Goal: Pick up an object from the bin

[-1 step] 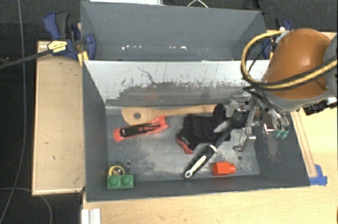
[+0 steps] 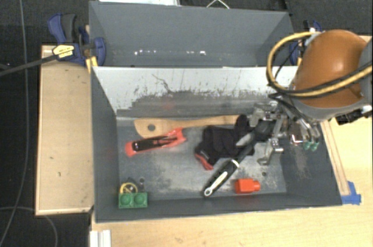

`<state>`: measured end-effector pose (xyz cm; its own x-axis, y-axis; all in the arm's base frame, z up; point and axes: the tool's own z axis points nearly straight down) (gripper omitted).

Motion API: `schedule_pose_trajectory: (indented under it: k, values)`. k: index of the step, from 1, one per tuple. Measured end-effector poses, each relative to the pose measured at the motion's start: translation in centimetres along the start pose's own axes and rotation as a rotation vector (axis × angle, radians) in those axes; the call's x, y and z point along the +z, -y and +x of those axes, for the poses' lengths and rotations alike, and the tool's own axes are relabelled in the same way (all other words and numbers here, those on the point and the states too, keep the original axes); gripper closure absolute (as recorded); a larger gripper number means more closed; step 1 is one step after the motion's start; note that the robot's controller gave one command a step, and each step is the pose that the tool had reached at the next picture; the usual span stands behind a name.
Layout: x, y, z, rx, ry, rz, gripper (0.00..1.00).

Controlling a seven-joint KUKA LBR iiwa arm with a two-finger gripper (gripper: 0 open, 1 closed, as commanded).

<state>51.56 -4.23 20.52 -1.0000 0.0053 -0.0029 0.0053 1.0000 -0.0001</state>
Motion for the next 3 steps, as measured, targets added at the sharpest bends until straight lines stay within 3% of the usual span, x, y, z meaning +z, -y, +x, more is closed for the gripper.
schedule_pose_trajectory:
  k: [1,2,3]
  values:
    - [13.9,1.2,-5.5,-0.114,-0.005,-0.001,0.00]
    - [13.5,1.3,-7.0,-0.170,0.012,0.001,0.00]
    - [13.5,1.2,-5.7,-0.120,0.000,-0.002,0.00]
